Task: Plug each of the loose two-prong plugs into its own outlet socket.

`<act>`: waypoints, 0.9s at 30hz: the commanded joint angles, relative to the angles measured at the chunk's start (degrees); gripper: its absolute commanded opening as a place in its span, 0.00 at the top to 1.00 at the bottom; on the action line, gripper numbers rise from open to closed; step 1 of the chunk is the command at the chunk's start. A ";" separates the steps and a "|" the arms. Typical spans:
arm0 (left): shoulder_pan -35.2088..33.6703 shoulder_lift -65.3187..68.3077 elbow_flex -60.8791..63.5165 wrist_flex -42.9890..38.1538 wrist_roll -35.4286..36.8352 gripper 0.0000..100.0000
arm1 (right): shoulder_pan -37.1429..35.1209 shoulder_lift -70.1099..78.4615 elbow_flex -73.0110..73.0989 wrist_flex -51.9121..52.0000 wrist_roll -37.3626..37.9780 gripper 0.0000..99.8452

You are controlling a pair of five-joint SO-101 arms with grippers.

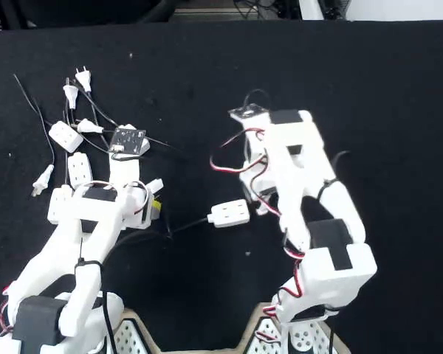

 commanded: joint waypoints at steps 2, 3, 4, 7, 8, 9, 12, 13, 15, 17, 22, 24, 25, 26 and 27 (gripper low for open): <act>0.57 -0.18 -0.48 -0.79 0.70 0.77 | 2.90 -4.18 -1.89 0.97 -0.44 0.99; 0.57 -0.18 -0.48 -0.79 0.70 0.77 | 2.99 -5.85 -1.45 0.97 -0.44 0.99; 0.57 -0.18 -0.48 -0.79 0.70 0.77 | 3.08 -7.69 -0.66 0.97 -0.44 0.99; 0.57 -0.18 -0.48 -0.79 0.70 0.77 | 2.46 -14.02 2.77 0.70 -0.79 0.99; 0.57 -0.18 -0.57 -0.79 0.70 0.77 | 1.76 -16.04 3.91 0.62 -0.88 0.99; 0.57 -0.18 -0.57 -0.79 0.70 0.77 | 1.14 -17.89 5.05 0.53 -0.88 0.99; 0.57 -0.18 -0.57 -0.79 0.70 0.77 | -1.14 -22.64 9.54 -2.11 -0.97 0.99; 0.57 -0.18 -0.57 -0.79 0.70 0.77 | -2.02 -23.69 11.03 -3.25 -0.97 0.99; 0.57 -0.18 -0.48 -0.79 0.70 0.77 | -3.52 -25.01 13.49 -5.36 -0.97 0.99; 0.57 -0.18 -0.48 -0.79 0.70 0.77 | -4.75 -25.10 14.55 -6.33 -0.97 0.99; 0.57 -0.18 -0.48 -0.79 0.70 0.77 | -4.75 -25.10 14.55 -6.68 -0.97 0.99; 0.57 -0.18 -0.48 -0.79 0.62 0.77 | -4.84 -25.10 14.55 -6.68 -0.97 0.99; 0.57 -0.18 -0.48 -0.79 0.62 0.77 | -4.92 -25.10 14.55 -6.68 -0.97 0.99; 0.57 -0.18 -0.48 -0.79 0.62 0.77 | -5.01 -25.10 14.55 -6.68 -0.97 0.99; 0.57 -0.18 -0.57 -0.79 0.62 0.77 | -5.19 -25.10 14.46 -6.77 -1.23 0.99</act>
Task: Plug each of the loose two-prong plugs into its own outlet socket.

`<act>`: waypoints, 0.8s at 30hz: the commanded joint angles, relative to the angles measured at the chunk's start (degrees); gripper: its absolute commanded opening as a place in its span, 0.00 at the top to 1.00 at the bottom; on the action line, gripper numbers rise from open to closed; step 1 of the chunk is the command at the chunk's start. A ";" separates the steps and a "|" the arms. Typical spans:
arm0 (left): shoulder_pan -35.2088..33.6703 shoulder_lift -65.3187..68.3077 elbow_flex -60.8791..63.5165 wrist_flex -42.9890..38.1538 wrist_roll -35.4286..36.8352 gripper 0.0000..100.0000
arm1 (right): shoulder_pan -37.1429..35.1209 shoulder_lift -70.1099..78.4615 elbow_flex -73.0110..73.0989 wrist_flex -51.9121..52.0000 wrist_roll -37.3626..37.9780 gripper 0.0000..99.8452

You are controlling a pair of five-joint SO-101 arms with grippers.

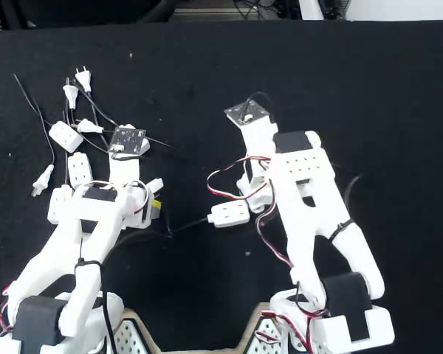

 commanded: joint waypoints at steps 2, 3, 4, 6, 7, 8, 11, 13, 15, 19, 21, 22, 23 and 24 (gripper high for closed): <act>0.57 -0.18 -0.57 -0.53 0.70 0.77 | -2.11 -2.86 -1.63 -0.97 -3.34 0.99; 0.57 -0.18 -0.57 -0.53 0.70 0.77 | -2.64 -2.86 -1.89 -0.97 -4.66 0.99; 0.57 -0.18 -0.57 -0.53 0.70 0.77 | -3.43 -2.86 -2.15 -0.97 -5.89 0.99; 0.57 -0.18 -0.48 -0.53 0.70 0.77 | -5.63 -2.86 -2.33 -0.88 -7.91 0.99; 0.57 -0.18 -0.48 -0.53 0.62 0.77 | -6.77 -2.86 -2.24 -0.88 -8.44 0.99; 0.57 -0.18 -0.48 -0.53 0.62 0.77 | -7.91 -2.86 -2.15 -0.88 -8.79 0.99; 0.22 -0.35 -0.75 -0.35 0.70 0.77 | -10.55 -2.77 -2.33 -0.88 -9.49 0.99; -0.13 -0.79 -0.75 -0.18 0.53 0.77 | -11.34 -2.77 -2.33 -1.76 -10.02 0.99; -1.10 -0.88 -0.84 -0.09 0.62 0.77 | -11.52 -2.68 -1.71 -3.60 -10.02 0.99; -4.35 -0.88 -1.45 -0.09 0.70 0.77 | -11.52 -1.19 1.27 -8.18 -10.02 0.99; -5.67 -0.88 -1.80 -0.09 0.79 0.77 | -11.43 0.48 2.59 -10.02 -10.02 0.99; -6.02 -0.88 -1.80 -0.09 0.79 0.77 | -11.25 1.27 3.12 -10.64 -10.02 0.99; -6.20 -0.88 -1.80 -0.09 0.79 0.77 | -11.16 1.71 3.56 -11.08 -10.02 0.99; -6.11 -0.88 -1.80 -0.09 0.79 0.77 | -11.16 2.07 3.74 -11.08 -10.02 0.99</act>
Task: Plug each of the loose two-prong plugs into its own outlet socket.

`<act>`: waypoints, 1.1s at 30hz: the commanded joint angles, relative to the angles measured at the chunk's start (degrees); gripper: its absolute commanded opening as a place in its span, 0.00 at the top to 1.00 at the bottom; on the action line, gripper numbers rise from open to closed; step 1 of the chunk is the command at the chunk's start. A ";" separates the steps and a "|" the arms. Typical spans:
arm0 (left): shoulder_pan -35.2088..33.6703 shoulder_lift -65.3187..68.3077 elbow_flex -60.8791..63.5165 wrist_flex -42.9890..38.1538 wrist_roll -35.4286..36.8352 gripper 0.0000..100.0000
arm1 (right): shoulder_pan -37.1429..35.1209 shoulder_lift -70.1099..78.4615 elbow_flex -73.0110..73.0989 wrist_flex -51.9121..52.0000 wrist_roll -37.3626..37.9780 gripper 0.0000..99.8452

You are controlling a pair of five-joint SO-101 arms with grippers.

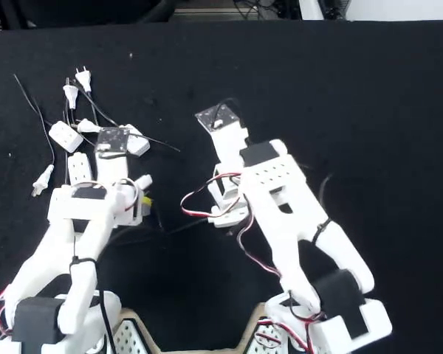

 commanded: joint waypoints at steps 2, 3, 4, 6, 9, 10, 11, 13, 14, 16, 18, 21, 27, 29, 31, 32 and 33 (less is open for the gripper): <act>-0.66 -0.88 -1.80 -0.09 0.62 0.77 | -0.44 0.04 0.22 -1.41 -0.70 0.99; -0.48 -0.70 -1.80 -0.09 0.62 0.77 | -0.44 -0.48 0.31 -1.41 -0.70 0.99; -0.22 -0.70 -1.80 -0.09 0.62 0.77 | -0.44 -1.27 0.40 -1.32 -0.70 0.99; 0.04 -0.79 -1.63 -0.09 0.62 0.77 | -0.44 -3.03 0.31 -0.09 -0.70 0.99; 0.04 -0.53 -1.80 -0.09 0.62 0.77 | -0.44 -6.02 0.13 3.16 -0.62 0.99; 0.04 -0.53 -1.80 -0.09 0.62 0.77 | -0.53 -6.73 0.22 3.87 -0.53 0.99; 0.04 -0.53 -1.80 -0.18 0.62 0.77 | -0.53 -7.16 0.31 4.31 -0.44 0.99; 0.04 -0.53 -1.80 -0.18 0.62 0.77 | -0.70 -7.43 1.01 4.40 -0.26 0.99; 0.04 -0.53 -1.80 -0.18 0.62 0.77 | -0.79 -7.43 1.45 4.22 -0.26 0.99; 0.04 -0.53 -1.80 -0.18 0.62 0.77 | -0.79 -7.43 2.51 2.99 -0.35 0.99; 0.04 -0.53 -1.80 -0.18 0.62 0.77 | -0.70 -7.43 3.82 1.32 -0.53 0.99; 0.04 -0.53 -1.80 -0.18 0.62 0.77 | -0.79 -7.43 5.85 -1.05 -0.62 0.99; 0.04 -0.44 -1.80 -0.18 0.62 0.77 | -0.53 -7.43 6.99 -2.29 -0.53 0.99; 0.04 -0.44 -1.80 -0.18 0.62 0.77 | -0.53 -7.43 6.90 -2.29 -0.62 0.99; 0.04 -0.44 -1.80 -0.18 0.62 0.77 | -0.53 -7.43 6.55 -2.37 -0.62 0.99; 0.04 -0.44 -1.80 -0.18 0.62 0.77 | -0.62 -7.43 6.11 -2.55 -0.70 0.99; 0.04 -0.44 -1.80 -0.26 0.62 0.77 | -0.79 -7.43 5.76 -2.81 -0.70 0.99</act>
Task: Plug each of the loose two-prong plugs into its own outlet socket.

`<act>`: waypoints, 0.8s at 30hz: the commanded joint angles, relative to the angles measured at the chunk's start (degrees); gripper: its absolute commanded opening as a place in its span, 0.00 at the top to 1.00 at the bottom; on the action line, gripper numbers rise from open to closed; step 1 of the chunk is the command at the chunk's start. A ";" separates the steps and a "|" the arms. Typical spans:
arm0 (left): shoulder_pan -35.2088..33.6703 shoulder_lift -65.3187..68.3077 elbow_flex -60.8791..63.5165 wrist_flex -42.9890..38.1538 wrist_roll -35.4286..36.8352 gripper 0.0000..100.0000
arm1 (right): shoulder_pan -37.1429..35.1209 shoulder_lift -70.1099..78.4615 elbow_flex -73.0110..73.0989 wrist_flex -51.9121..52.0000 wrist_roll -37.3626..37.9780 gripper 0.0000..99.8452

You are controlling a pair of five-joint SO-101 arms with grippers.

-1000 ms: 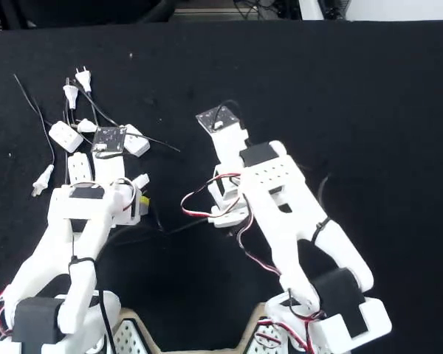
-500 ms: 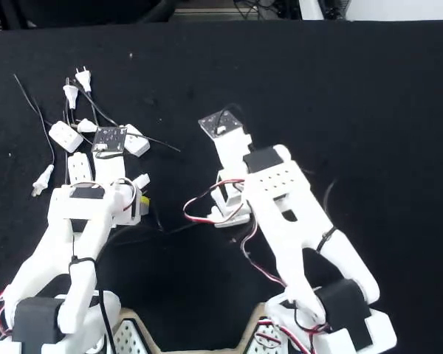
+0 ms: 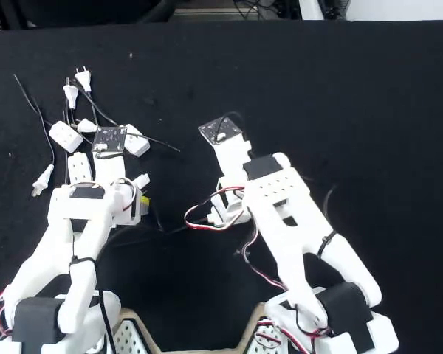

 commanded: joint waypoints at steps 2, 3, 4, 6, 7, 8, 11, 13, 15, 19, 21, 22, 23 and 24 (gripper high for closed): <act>0.48 -0.44 -1.80 -0.18 0.62 0.77 | -0.44 -1.80 -1.71 -2.90 -1.32 0.99; 0.48 -0.44 -1.80 -0.18 0.62 0.77 | -0.26 -1.80 -1.80 -2.90 -2.64 0.99; 0.48 -0.53 -1.71 -0.18 0.62 0.77 | -0.26 -1.80 -1.89 -2.90 -3.87 0.99; 0.48 -0.62 -1.71 -0.18 0.62 0.77 | -0.26 -1.80 -1.54 -3.16 -5.27 0.99; 0.48 -0.62 -1.71 -0.18 0.62 0.77 | -0.18 -1.80 -1.54 -3.16 -5.45 0.99; 0.48 -0.62 -1.71 -0.18 0.62 0.77 | -0.18 -1.80 -1.45 -3.16 -5.45 0.99; 0.48 -0.70 -1.63 -0.18 0.62 0.77 | -0.18 -1.80 -1.10 -3.25 -5.27 0.99; 0.48 -0.79 -1.63 -0.18 0.53 0.77 | -0.09 -1.80 -1.01 -3.25 -5.19 0.99; 0.48 -0.79 -1.54 -0.18 0.53 0.77 | 0.70 -1.80 -1.01 -3.69 -5.19 0.99; 0.48 -0.79 -1.54 -0.18 0.53 0.77 | 5.01 -1.80 -1.01 -6.51 -5.10 0.99; 0.48 -0.79 -1.54 -0.18 0.44 0.77 | 6.24 -1.80 -1.01 -6.59 -2.99 0.99; 0.48 -0.79 -1.54 -0.18 0.44 0.77 | 6.59 -1.80 -0.92 -6.33 -1.76 0.99; 0.48 -0.79 -1.54 -0.18 0.44 0.77 | 6.68 -1.80 -0.92 -6.33 -1.14 0.99; 0.48 -0.79 -1.54 -0.18 0.44 0.77 | 6.77 -1.80 -0.92 -5.98 -0.79 0.99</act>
